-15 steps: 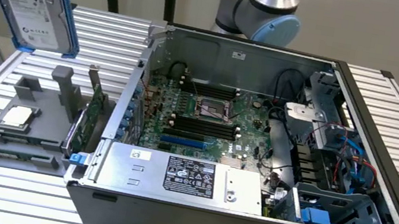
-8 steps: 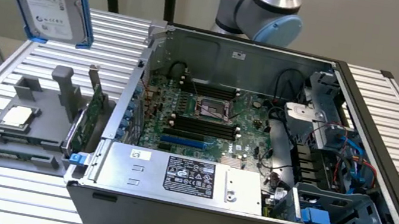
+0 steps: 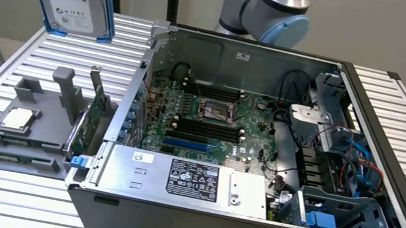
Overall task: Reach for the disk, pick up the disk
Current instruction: 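Pick up the disk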
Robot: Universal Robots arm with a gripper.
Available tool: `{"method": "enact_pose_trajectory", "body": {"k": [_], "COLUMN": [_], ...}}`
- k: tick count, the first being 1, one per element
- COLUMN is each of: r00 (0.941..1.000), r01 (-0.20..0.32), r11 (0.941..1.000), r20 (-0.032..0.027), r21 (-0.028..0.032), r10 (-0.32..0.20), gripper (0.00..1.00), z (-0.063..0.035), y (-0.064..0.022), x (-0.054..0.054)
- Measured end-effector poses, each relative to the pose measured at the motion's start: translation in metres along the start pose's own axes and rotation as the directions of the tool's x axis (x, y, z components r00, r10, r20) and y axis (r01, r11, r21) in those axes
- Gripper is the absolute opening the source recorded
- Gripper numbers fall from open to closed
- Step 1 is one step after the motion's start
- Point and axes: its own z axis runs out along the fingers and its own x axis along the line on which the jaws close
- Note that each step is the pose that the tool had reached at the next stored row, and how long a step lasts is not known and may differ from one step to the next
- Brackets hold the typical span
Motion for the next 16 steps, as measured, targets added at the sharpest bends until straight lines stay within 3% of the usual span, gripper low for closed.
{"method": "enact_pose_trajectory", "body": {"k": [6,16], "r00": [1.0000,0.9999], "r01": [0.000,-0.001], "r11": [1.0000,0.9998], "r20": [0.0093,0.0137], "r21": [-0.0051,-0.0211], "r10": [0.000,0.001], "gripper": [0.33,0.33], "z": [-0.0072,-0.0116], "y": [-0.0271,-0.0721], "x": [0.004,0.011]}}
